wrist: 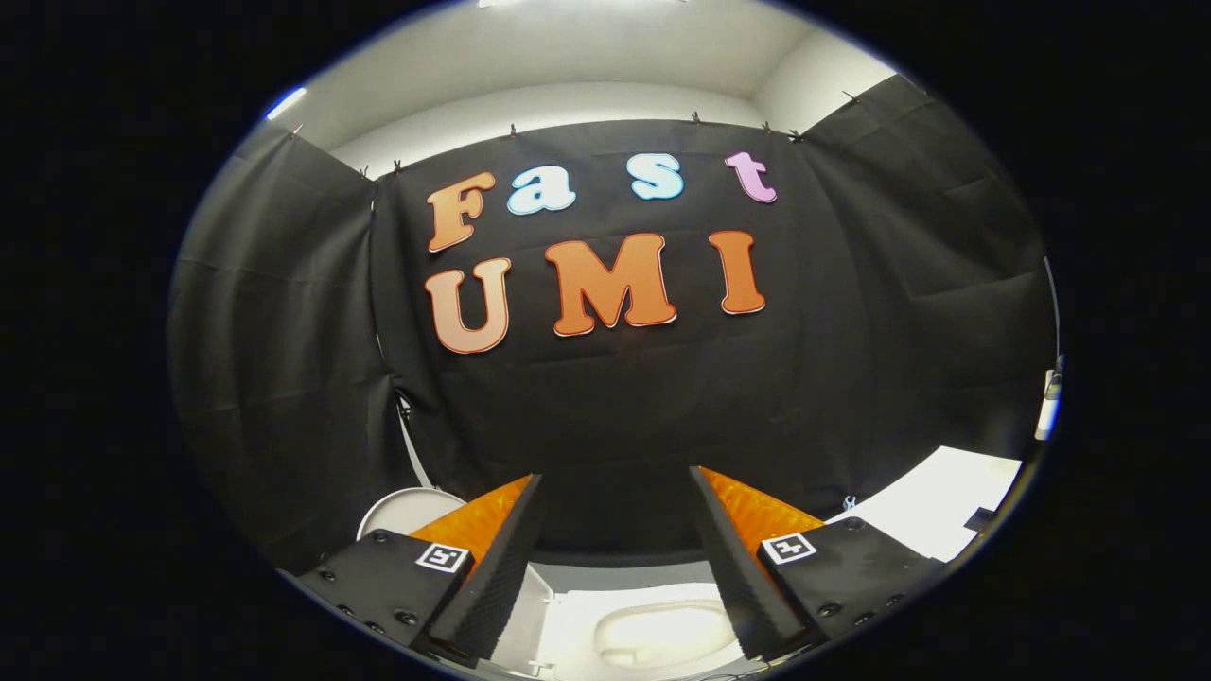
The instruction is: Open the toilet lid.
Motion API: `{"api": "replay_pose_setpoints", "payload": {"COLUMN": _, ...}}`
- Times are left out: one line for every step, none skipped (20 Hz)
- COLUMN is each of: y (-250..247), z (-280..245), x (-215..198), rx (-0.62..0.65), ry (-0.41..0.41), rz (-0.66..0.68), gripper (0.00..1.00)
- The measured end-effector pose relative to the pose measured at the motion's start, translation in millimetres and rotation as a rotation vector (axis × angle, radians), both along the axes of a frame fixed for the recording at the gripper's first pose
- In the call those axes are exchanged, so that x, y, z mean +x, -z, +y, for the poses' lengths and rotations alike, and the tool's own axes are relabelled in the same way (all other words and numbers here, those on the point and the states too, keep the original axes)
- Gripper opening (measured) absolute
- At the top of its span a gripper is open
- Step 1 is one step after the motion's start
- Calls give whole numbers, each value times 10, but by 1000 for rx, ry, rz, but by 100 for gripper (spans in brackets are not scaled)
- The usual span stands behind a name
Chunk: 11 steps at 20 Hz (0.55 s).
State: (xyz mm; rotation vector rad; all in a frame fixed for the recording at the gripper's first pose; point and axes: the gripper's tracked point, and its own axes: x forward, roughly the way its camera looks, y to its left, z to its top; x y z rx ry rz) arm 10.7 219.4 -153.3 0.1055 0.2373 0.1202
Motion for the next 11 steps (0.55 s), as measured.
{"api": "replay_pose_setpoints", "payload": {"y": -22, "z": -18, "x": 28, "rx": 0, "ry": -3, "rz": -2, "gripper": 97}}
{"api": "replay_pose_setpoints", "payload": {"y": -34, "z": -41, "x": 43, "rx": -3, "ry": -5, "rz": -3, "gripper": 97}}
{"api": "replay_pose_setpoints", "payload": {"y": -39, "z": -59, "x": 49, "rx": -6, "ry": -7, "rz": -4, "gripper": 97}}
{"api": "replay_pose_setpoints", "payload": {"y": -38, "z": -74, "x": 69, "rx": -10, "ry": -12, "rz": -4, "gripper": 97}}
{"api": "replay_pose_setpoints", "payload": {"y": -40, "z": -93, "x": 88, "rx": -16, "ry": -15, "rz": -1, "gripper": 97}}
{"api": "replay_pose_setpoints", "payload": {"y": -41, "z": -114, "x": 112, "rx": -19, "ry": -15, "rz": -1, "gripper": 97}}
{"api": "replay_pose_setpoints", "payload": {"y": -51, "z": -131, "x": 131, "rx": -18, "ry": -17, "rz": -2, "gripper": 97}}
{"api": "replay_pose_setpoints", "payload": {"y": -59, "z": -148, "x": 154, "rx": -17, "ry": -17, "rz": -3, "gripper": 97}}
{"api": "replay_pose_setpoints", "payload": {"y": -64, "z": -161, "x": 169, "rx": -14, "ry": -18, "rz": -3, "gripper": 97}}
{"api": "replay_pose_setpoints", "payload": {"y": -58, "z": -170, "x": 181, "rx": -13, "ry": -22, "rz": -3, "gripper": 97}}
{"api": "replay_pose_setpoints", "payload": {"y": -64, "z": -177, "x": 189, "rx": -15, "ry": -25, "rz": -3, "gripper": 97}}
